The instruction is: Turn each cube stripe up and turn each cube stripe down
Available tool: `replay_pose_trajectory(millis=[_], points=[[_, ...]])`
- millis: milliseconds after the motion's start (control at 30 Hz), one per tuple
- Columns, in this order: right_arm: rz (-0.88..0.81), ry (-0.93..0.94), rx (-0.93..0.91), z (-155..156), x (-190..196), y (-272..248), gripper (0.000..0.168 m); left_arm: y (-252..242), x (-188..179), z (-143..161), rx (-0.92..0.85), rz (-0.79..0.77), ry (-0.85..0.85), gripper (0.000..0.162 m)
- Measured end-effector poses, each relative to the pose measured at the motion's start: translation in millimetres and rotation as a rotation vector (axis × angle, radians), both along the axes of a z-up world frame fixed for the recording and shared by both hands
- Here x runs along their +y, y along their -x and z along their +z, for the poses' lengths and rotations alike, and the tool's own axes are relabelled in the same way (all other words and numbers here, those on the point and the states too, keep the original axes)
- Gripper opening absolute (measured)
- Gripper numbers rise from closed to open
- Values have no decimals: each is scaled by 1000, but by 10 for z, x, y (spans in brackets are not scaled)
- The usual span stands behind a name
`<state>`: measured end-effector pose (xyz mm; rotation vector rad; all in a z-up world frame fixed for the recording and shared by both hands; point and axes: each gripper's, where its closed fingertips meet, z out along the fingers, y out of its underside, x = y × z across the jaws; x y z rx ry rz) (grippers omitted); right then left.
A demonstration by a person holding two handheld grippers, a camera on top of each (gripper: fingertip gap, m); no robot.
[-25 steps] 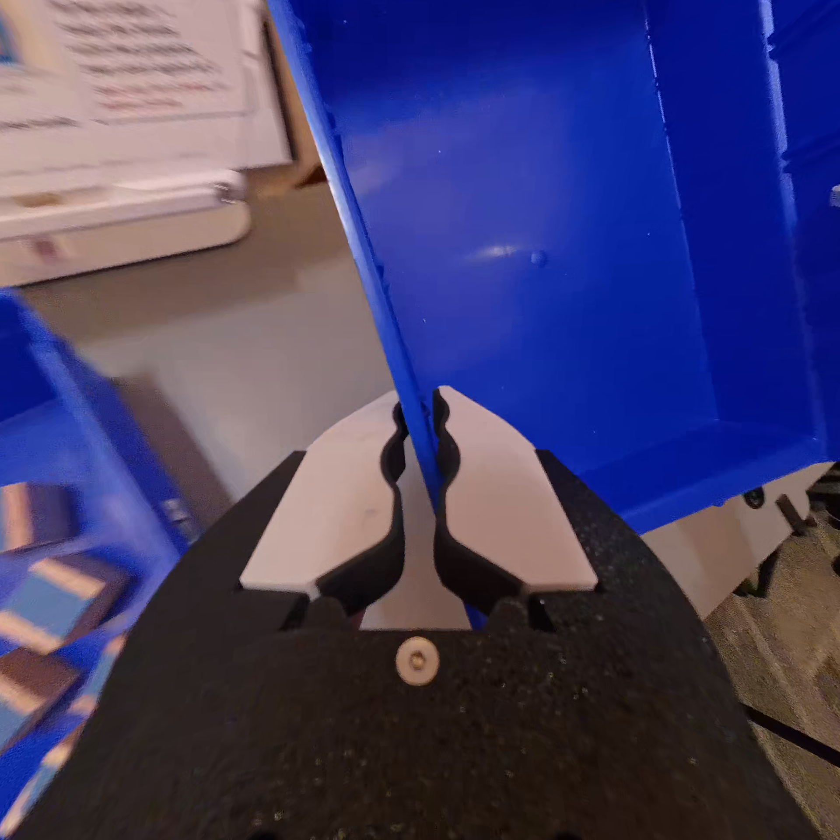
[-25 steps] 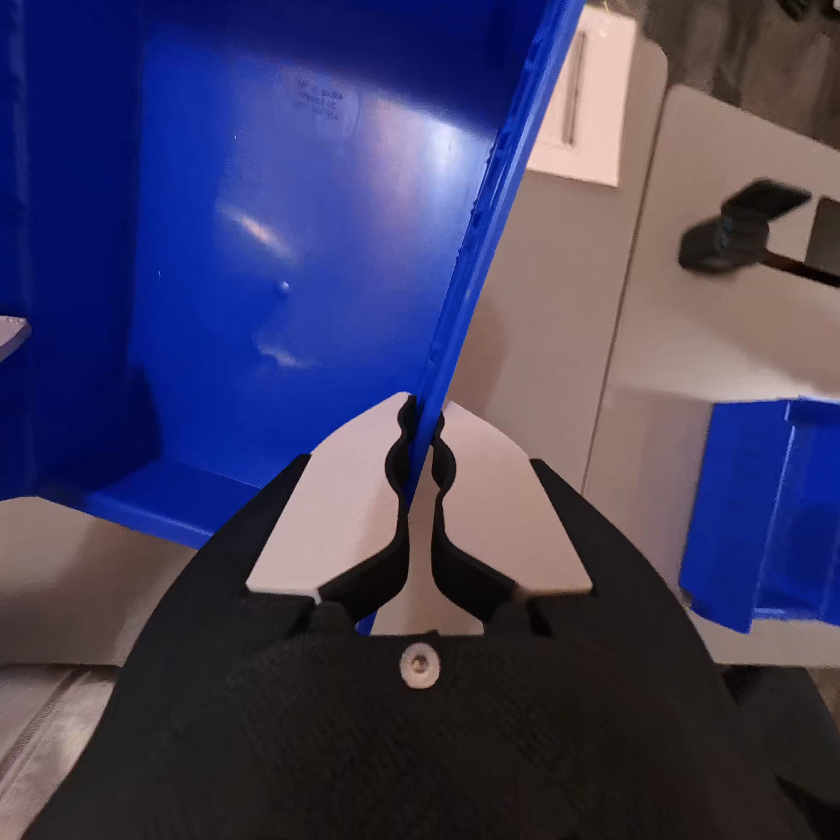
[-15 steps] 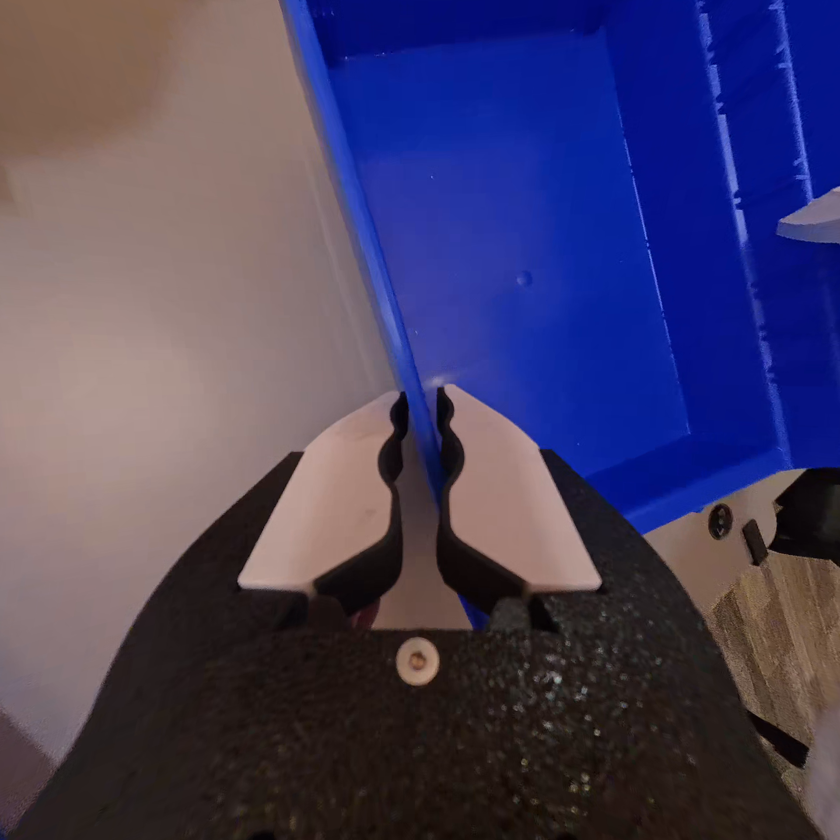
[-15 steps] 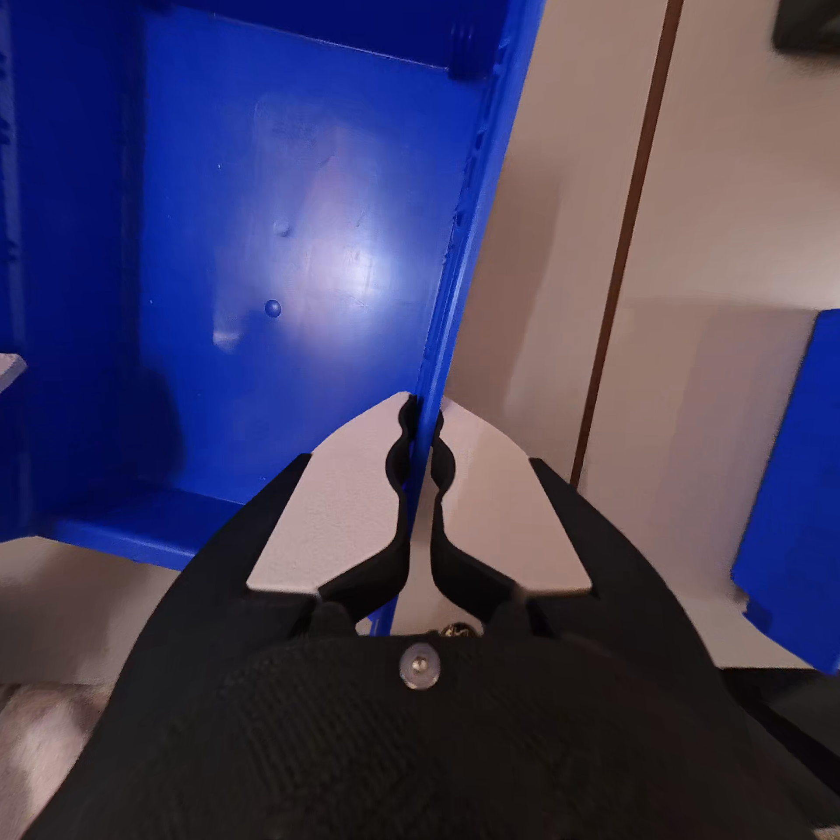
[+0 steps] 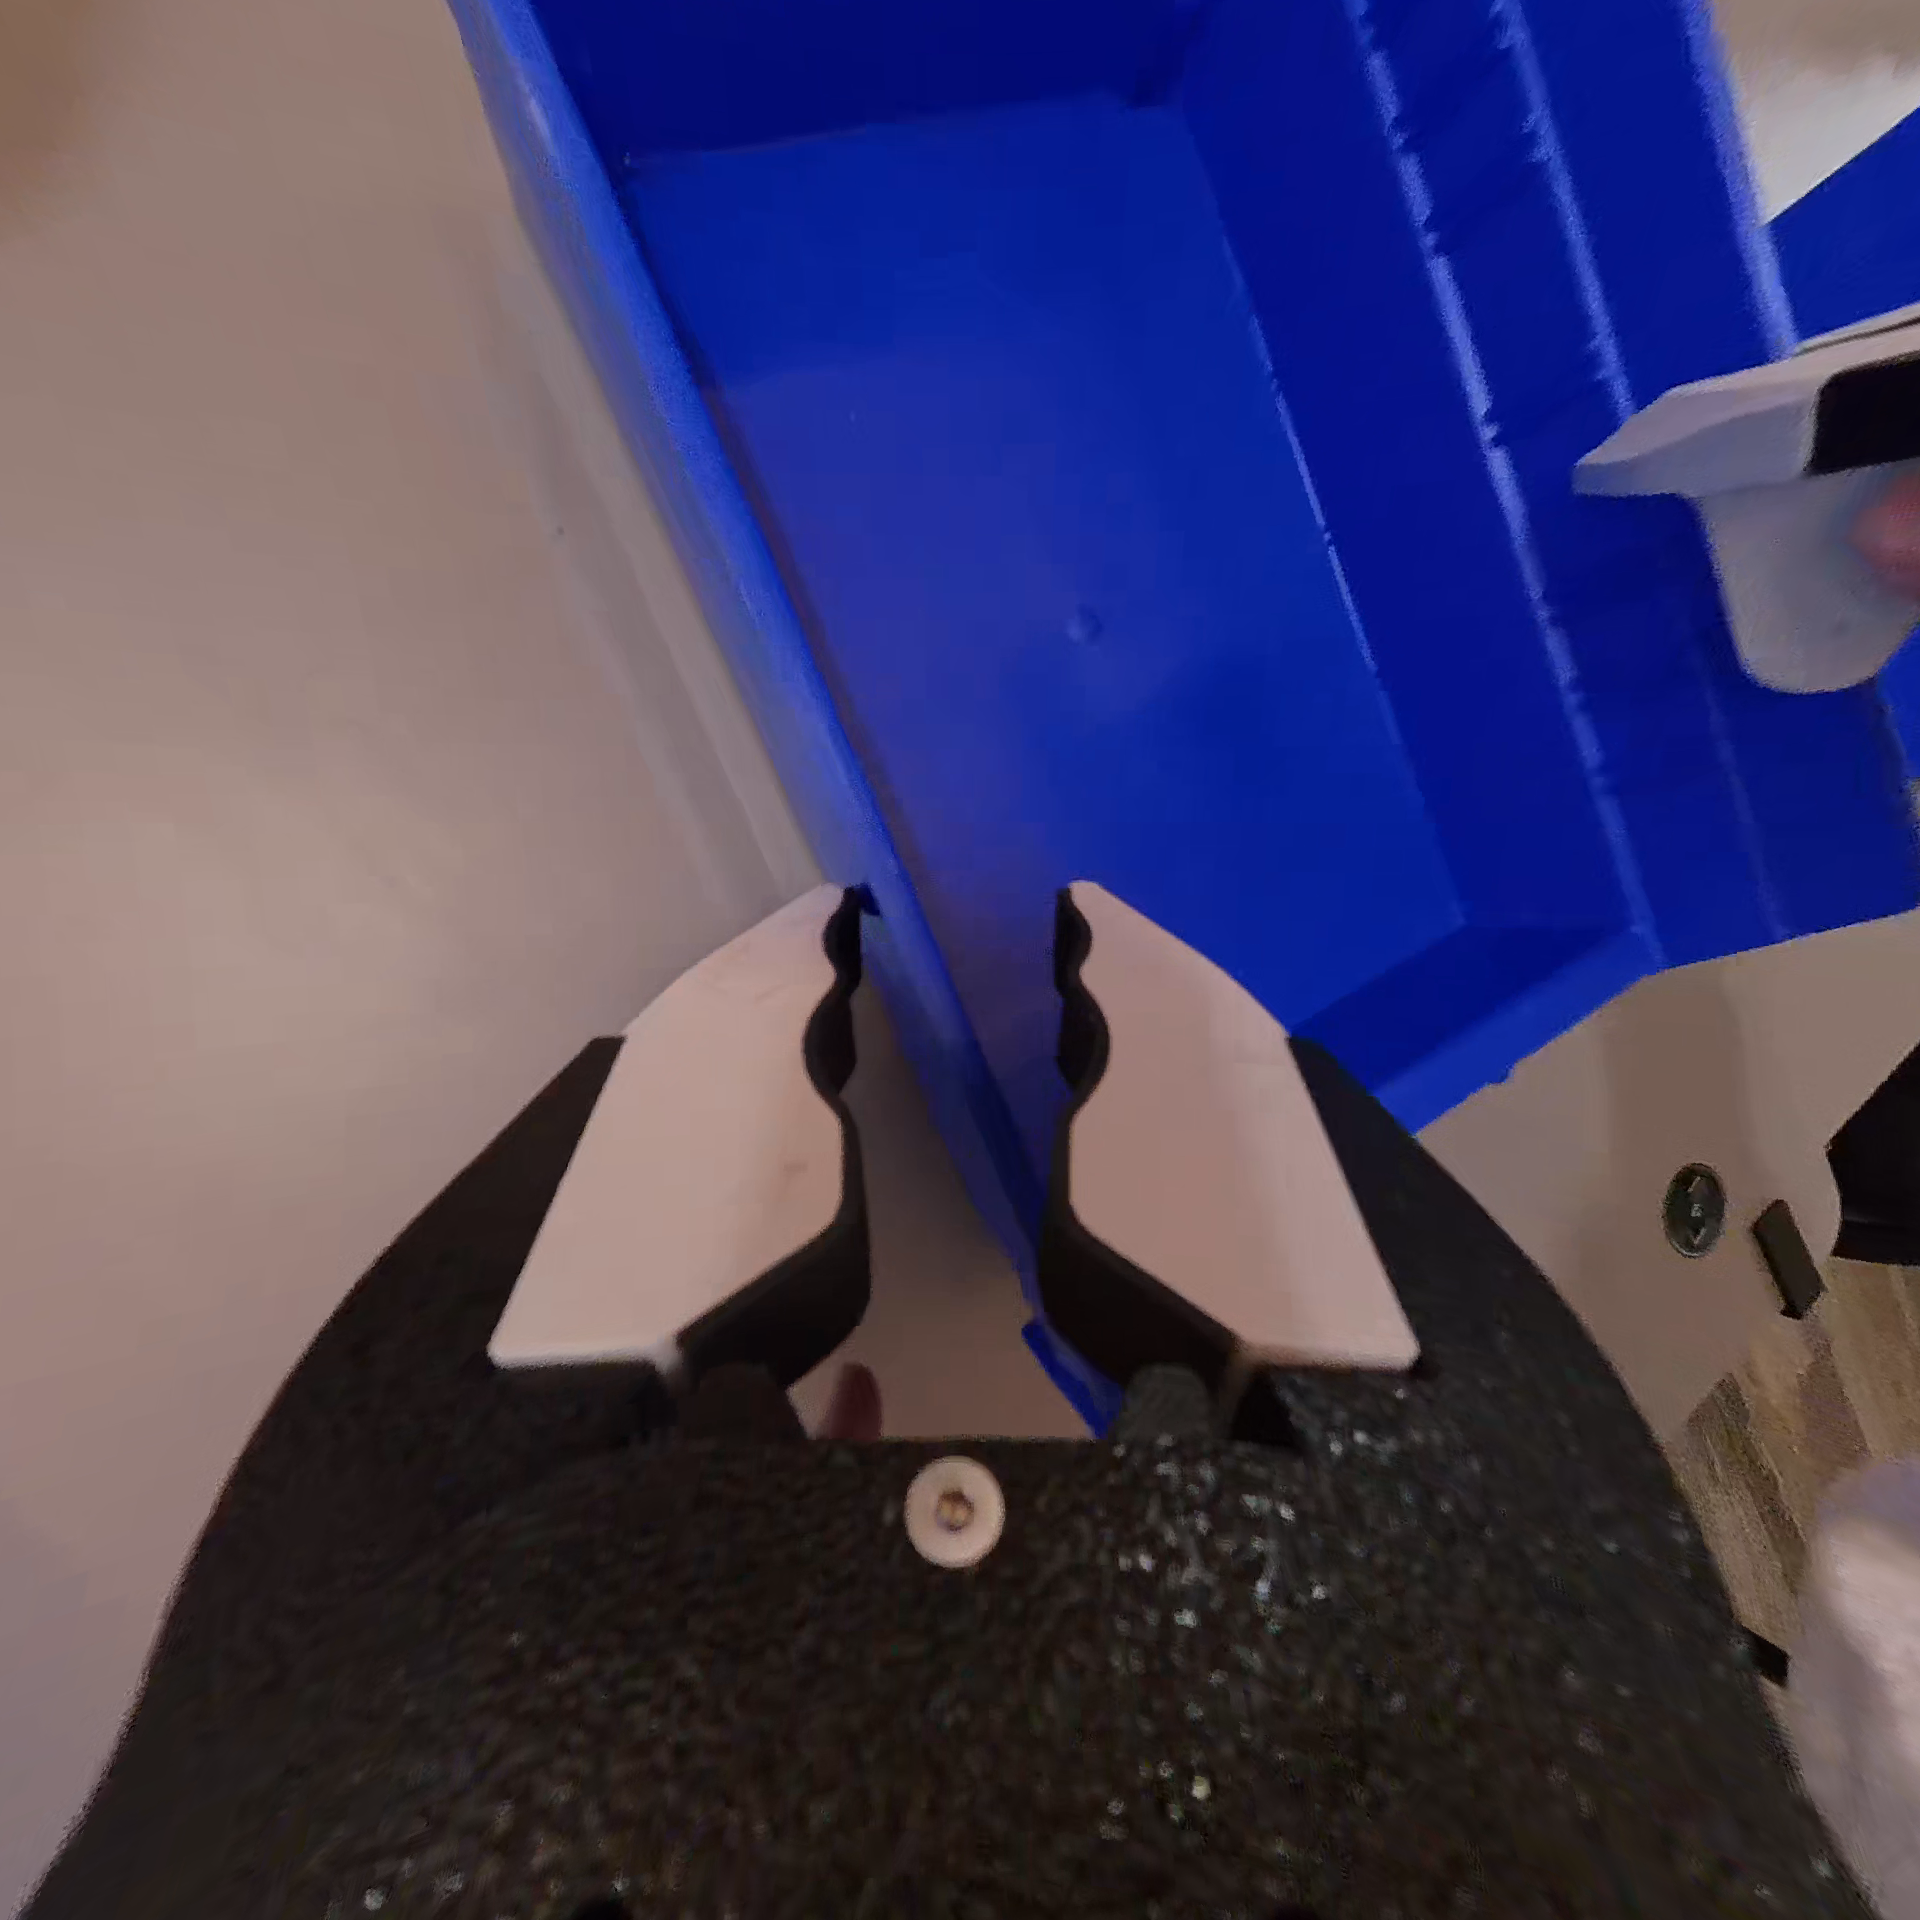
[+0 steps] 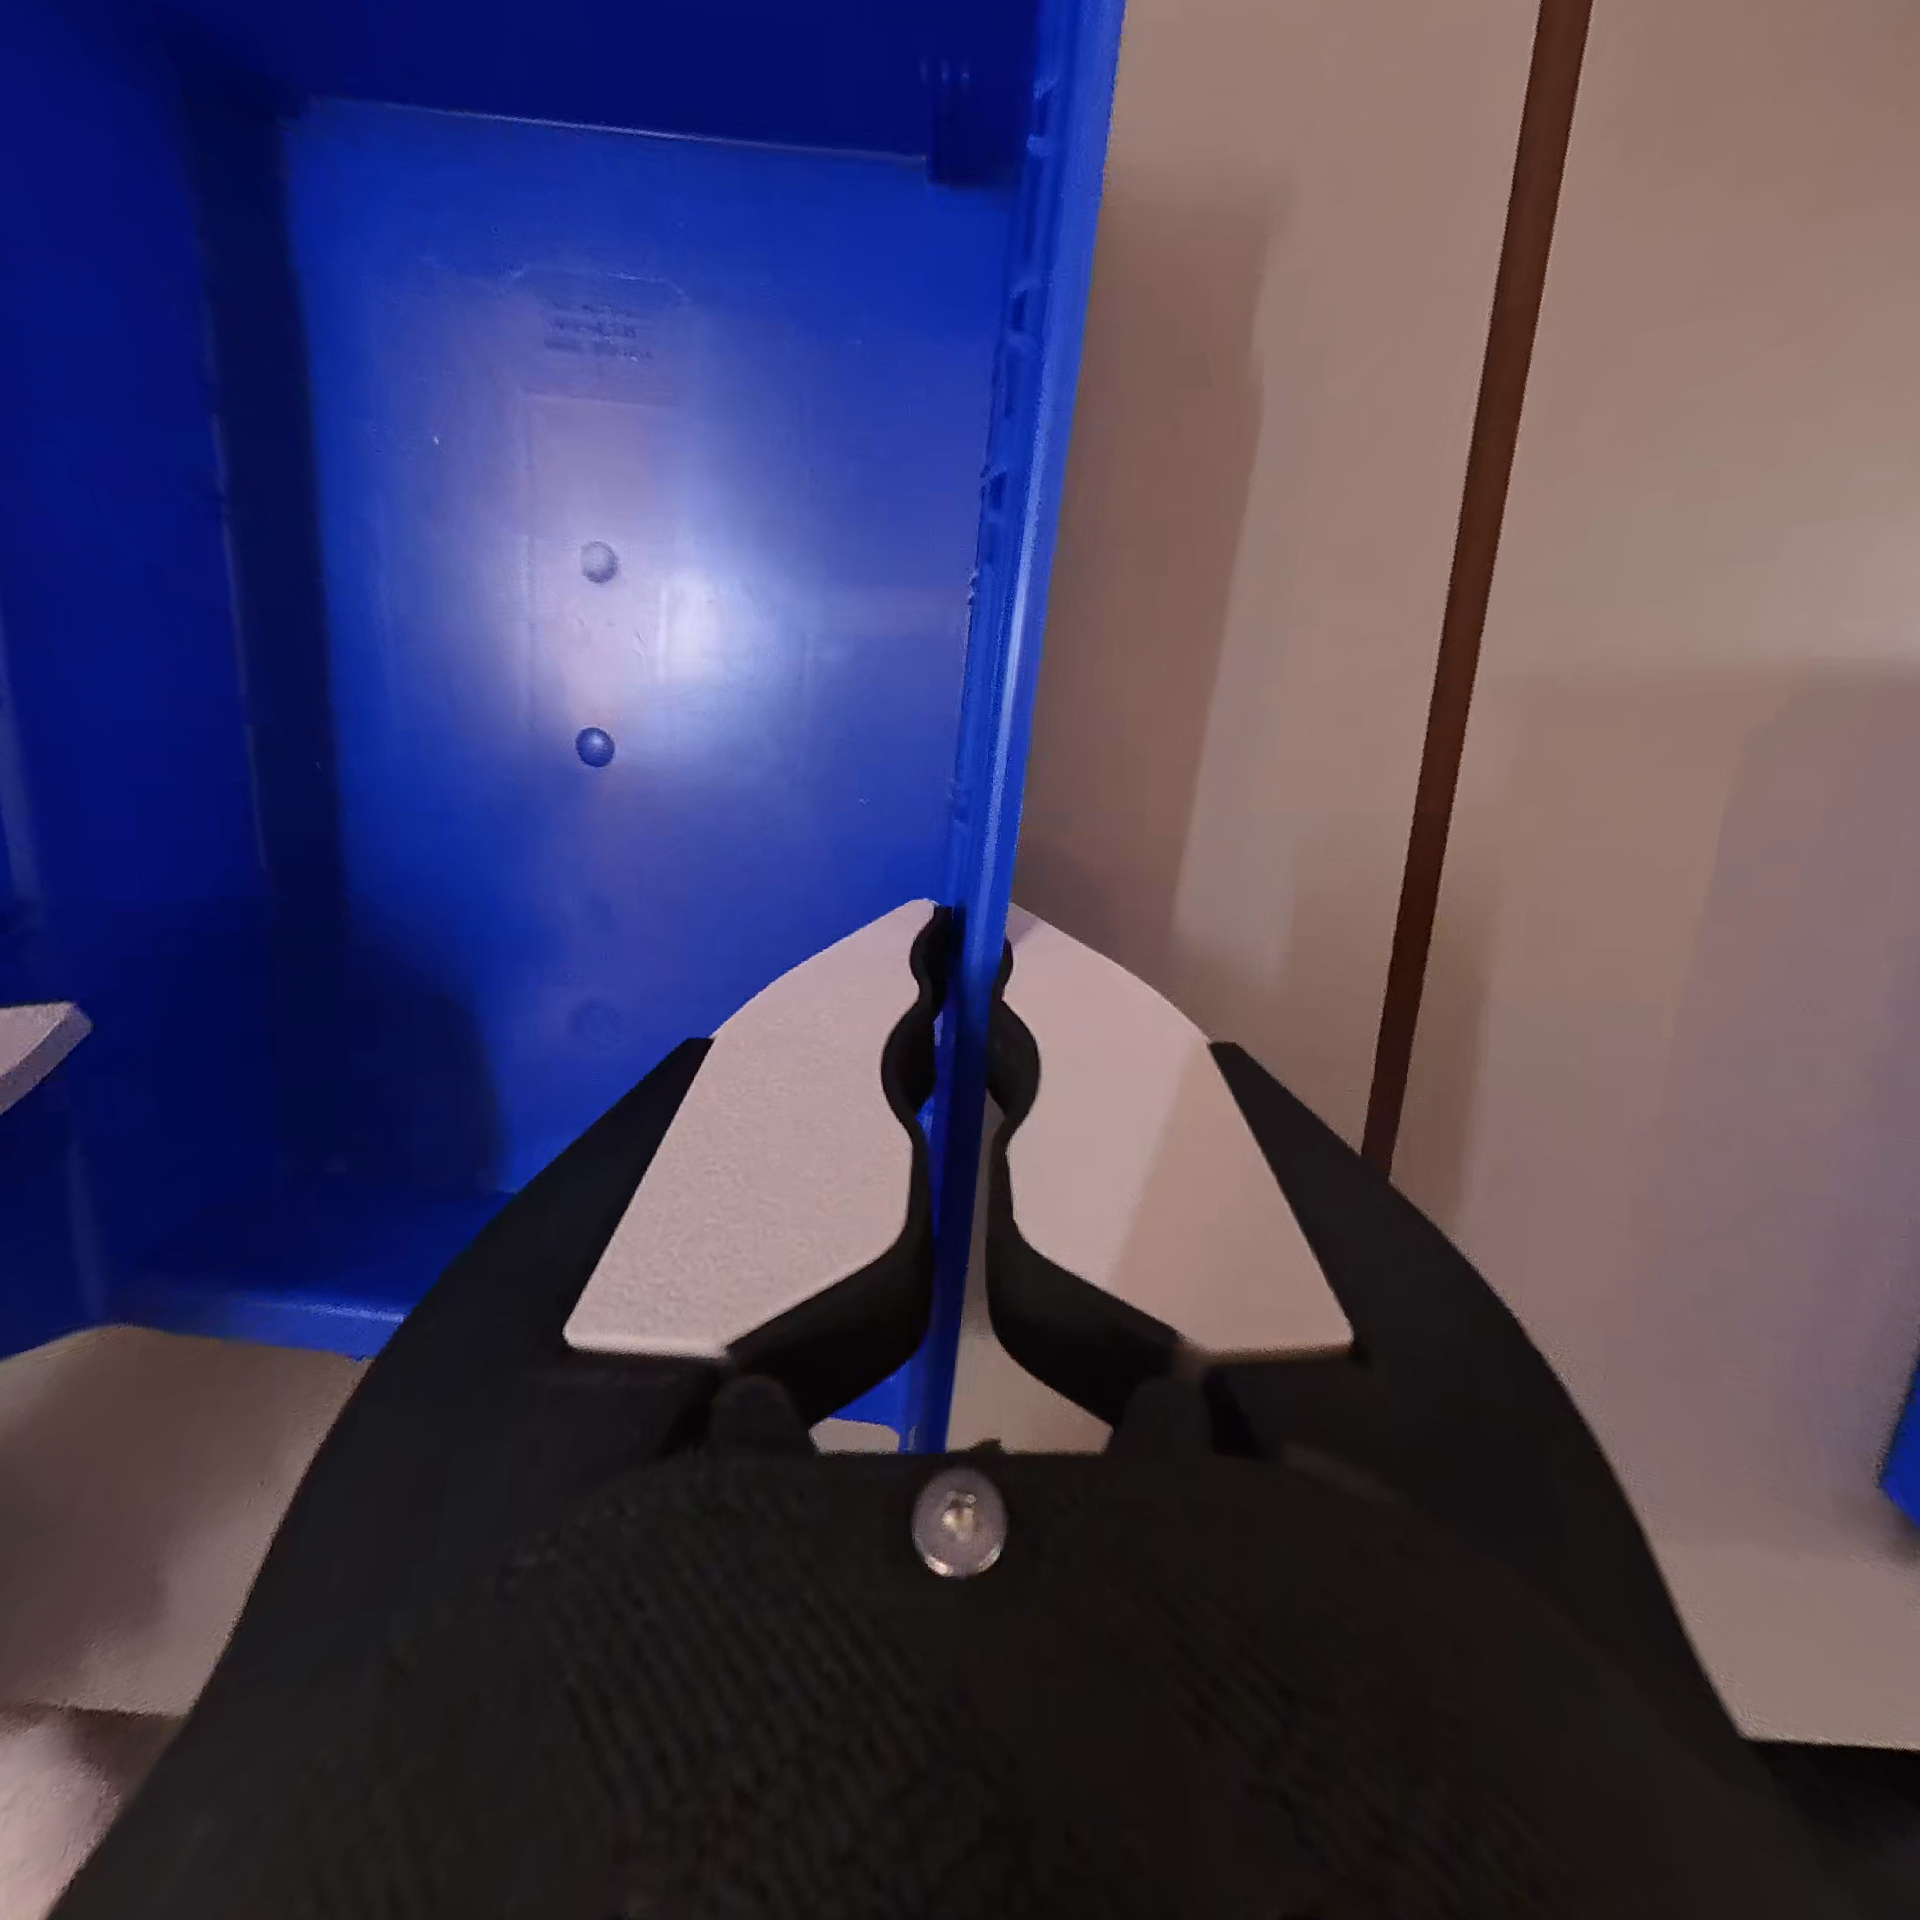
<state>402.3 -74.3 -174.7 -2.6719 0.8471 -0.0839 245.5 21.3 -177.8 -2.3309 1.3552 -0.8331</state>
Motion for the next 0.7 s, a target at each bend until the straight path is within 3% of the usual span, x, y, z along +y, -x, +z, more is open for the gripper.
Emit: replay_pose_trajectory(millis=[67,133,200,333,433,567,700], points=[[12,-5,-7,61,-20,29,10,-4,92,124,-63,9,-48,43],[20,0,-85,262,-30,36,38,63,292,343,-119,49,-145,53],[42,-5,-225,596,23,88,51,223,491,642,-172,68,-233,54],[201,-255,-270,1262,650,845,61,840,846,1234,-278,-19,-357,60],[400,-431,-191,1486,1225,1699,63,1546,1344,1436,-283,-3,-466,71],[632,-524,-96,1356,1865,2753,65,2649,2137,1256,-136,121,-513,69],[730,-464,-28,846,2368,3347,72,3578,2663,860,40,230,-469,66]])
